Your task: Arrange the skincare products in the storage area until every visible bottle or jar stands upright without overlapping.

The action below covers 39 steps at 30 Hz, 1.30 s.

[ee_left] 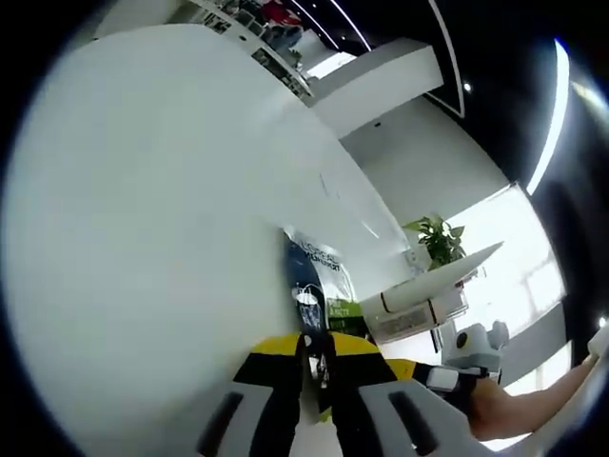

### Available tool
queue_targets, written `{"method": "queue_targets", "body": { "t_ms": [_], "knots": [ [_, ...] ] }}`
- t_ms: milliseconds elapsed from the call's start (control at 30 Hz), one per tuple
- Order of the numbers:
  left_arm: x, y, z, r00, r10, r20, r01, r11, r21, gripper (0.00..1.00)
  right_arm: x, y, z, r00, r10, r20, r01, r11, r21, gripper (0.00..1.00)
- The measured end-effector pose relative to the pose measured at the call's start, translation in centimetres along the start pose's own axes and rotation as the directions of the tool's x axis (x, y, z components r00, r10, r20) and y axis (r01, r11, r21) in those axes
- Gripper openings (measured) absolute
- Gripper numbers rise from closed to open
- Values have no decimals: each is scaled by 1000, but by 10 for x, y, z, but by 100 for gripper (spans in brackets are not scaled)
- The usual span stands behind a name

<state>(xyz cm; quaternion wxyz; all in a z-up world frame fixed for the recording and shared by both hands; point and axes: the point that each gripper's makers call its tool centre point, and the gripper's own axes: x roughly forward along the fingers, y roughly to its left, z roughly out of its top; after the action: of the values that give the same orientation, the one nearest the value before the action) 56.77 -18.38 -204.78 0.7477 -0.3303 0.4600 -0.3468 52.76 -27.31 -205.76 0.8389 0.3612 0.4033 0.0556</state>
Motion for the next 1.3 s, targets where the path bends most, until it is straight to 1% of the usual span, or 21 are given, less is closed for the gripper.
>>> {"method": "queue_targets", "body": {
  "t_ms": [33,200,333,433,567,700,833,967,1033,1133,1233,1267,1300],
  "knots": [
    [0,1,-1,1000,3,-3,-3,1000,1,10,0,0,1,1000,-1,6,0,1000,18,0],
    [-2,0,0,1000,7,-7,-7,1000,9,10,0,2,1,1000,6,-6,-6,1000,2,1],
    [-6,0,1,1000,9,-7,-9,1000,24,12,-2,6,2,1000,15,2,-15,1000,12,7],
    [-7,-3,2,1000,5,1,-5,1000,25,13,-5,6,4,1000,-2,10,3,1000,-19,10],
    [-9,-3,0,1000,6,-2,-6,1000,26,14,-10,4,6,1000,-6,12,7,999,-31,10],
    [-12,-4,-6,1000,3,1,-3,1000,13,15,-18,3,8,1000,-9,25,10,999,-43,10],
    [-18,-5,-19,1000,10,-11,-9,1000,14,15,-29,3,3,1000,-2,24,3,999,-51,10],
    [-24,-7,-23,1000,8,3,-9,1000,15,15,-42,2,1,999,9,35,-7,998,-59,10],
    [-31,-8,-24,1000,10,10,-11,1000,26,15,-49,1,0,999,12,40,-9,998,-67,10],
    [-44,-8,-22,999,12,37,-13,999,37,15,-60,-1,-2,998,21,52,-17,997,-77,10],
    [-65,-13,-18,997,-6,79,0,998,65,15,-68,-7,-6,998,22,57,-18,997,-72,11],
    [-68,-13,-18,997,-7,82,2,998,68,15,-70,-8,-8,998,22,58,-18,997,-70,11],
    [-77,-14,-17,996,-11,91,4,997,71,15,-74,-9,-10,998,26,60,-22,997,-68,11]
  ]
}}
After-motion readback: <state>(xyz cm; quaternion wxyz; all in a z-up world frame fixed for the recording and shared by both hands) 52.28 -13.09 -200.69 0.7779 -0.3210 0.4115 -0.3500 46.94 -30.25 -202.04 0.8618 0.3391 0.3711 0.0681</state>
